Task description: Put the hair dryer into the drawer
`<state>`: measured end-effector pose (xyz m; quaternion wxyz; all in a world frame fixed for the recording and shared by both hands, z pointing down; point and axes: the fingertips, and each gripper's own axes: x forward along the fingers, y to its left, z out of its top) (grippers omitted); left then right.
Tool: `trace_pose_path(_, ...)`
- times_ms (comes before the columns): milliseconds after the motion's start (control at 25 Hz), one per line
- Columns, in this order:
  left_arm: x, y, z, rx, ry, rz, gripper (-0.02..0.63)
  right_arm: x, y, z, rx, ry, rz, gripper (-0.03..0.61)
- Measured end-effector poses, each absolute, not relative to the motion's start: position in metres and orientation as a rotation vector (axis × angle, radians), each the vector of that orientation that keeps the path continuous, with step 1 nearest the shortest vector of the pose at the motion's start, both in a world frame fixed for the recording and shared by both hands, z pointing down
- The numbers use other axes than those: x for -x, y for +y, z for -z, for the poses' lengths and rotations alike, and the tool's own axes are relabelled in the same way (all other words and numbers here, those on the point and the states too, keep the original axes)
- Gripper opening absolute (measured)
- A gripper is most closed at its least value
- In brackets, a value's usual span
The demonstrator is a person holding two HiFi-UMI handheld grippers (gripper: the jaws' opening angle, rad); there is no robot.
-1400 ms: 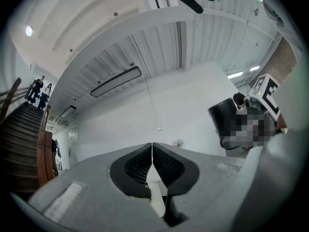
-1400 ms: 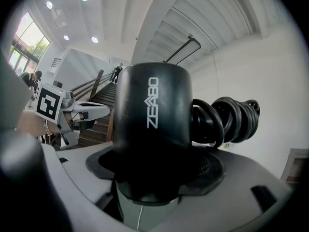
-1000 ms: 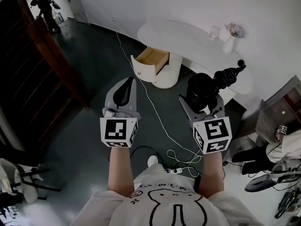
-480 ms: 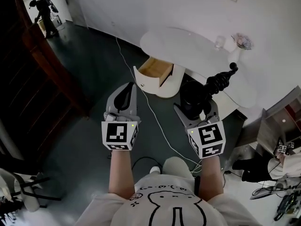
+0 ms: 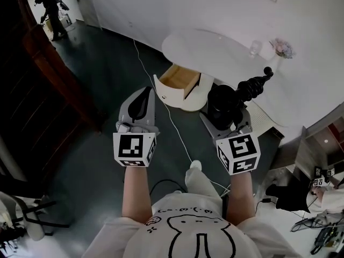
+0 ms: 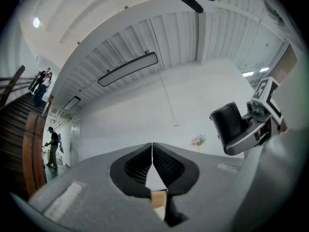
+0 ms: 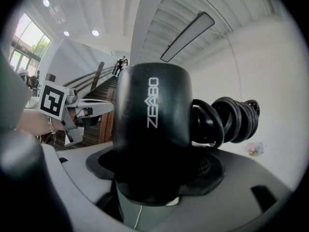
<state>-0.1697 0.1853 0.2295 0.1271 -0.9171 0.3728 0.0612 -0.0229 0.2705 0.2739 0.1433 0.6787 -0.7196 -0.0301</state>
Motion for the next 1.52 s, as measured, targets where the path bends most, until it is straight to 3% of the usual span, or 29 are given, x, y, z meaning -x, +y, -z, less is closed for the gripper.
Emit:
trace_pose_path(1120, 0.018, -0.057, -0.258, 2.602, 1.332, -0.036, 0.015, -0.172, 0.012, -0.304, -1.796, -2.215, 0.002, 0.351)
trace_pose_path(1520, -0.002, -0.113, -0.284, 2.578, 1.449, 0.042, 0.015, -0.195, -0.061, -0.34, -1.665, -2.275, -0.094, 0.351)
